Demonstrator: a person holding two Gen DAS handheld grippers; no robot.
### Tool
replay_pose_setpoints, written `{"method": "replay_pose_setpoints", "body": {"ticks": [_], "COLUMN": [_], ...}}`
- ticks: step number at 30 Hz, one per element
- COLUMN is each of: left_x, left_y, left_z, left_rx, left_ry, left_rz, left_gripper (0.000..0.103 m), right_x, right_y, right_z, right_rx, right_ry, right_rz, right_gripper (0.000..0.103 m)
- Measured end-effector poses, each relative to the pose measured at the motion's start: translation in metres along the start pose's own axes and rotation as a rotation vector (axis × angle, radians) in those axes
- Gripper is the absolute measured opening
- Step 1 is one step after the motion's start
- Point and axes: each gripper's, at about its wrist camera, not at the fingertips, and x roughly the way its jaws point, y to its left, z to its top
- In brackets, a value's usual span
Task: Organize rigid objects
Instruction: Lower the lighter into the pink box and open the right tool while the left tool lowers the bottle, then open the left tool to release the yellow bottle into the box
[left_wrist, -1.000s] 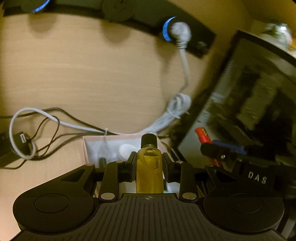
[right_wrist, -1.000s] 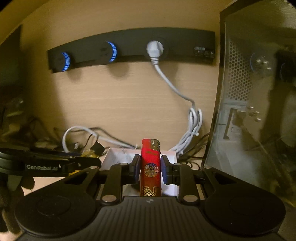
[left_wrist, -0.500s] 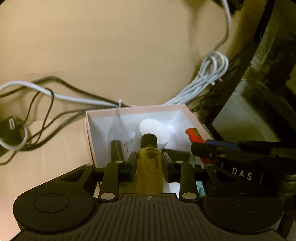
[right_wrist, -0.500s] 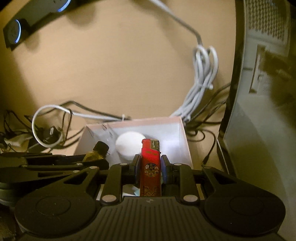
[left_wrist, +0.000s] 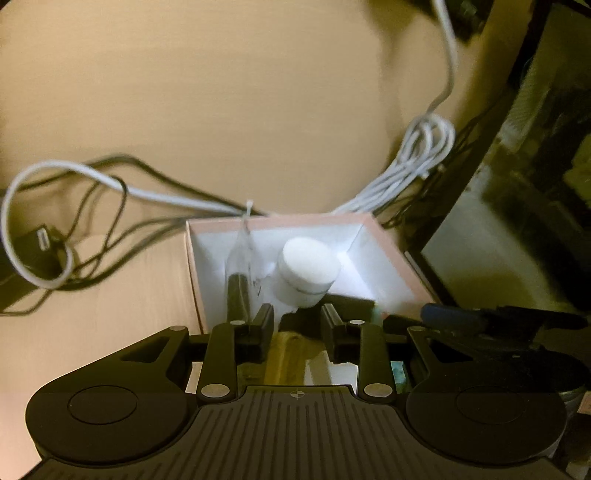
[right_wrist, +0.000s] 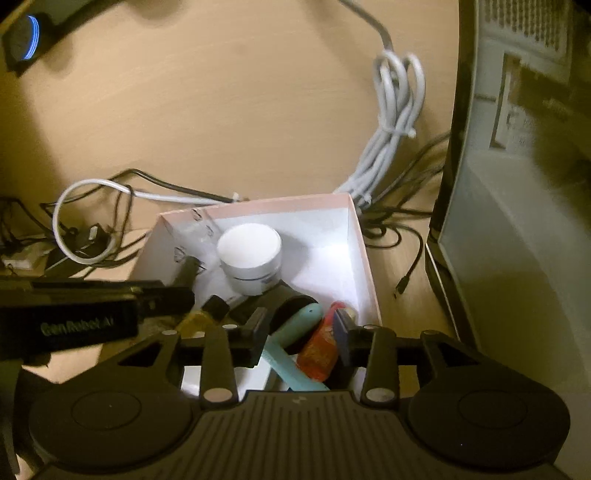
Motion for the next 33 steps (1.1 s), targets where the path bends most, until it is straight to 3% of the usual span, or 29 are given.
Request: {"method": "replay_pose_setpoints", "body": {"ticks": [5,13,18,23,30,33], "left_x": [-0.031,-0.057,-0.059,-0.05,-0.033,-0.033], "left_y": [-0.001,0.011,0.016,0.013,0.012,0.021], "left_z": [-0.009,-0.038,-0.05,-0.054,-0.058,-0.059], "left_rx": [-0.006,-0.058,-0.09,-0.081,-0.054,-0.059], "left_ry": [-0.049,-0.043,-0.026,0.002,0.039,0.038], "left_rz": [0.044,0.081,0.088,0.084,0.164,0.172], "left_gripper": [0.031,0.031,0.031,0.031,0.031,0.045], "right_x": [-0.032,-0.071,-0.079,-0.066,-0.048,-0.041], "right_y": [0.006,0.019,0.018,0.015,0.011,0.01], "right_z": [-0.006,-0.043,-0.068,-0.083,-0.089,-0.088], "right_rx": [-0.074,-0.246,-0.291,-0.29,-0.28,-0.282], "right_ry": [-0.09,-0.219,-0.171,-0.116,-0.097,-0.104], "right_rz": [-0.009,-0.058,-0.007,-0.042,-0.116,-0.13], "right_gripper": [0.051,0.068,0.069,0.069,0.069,0.069]}}
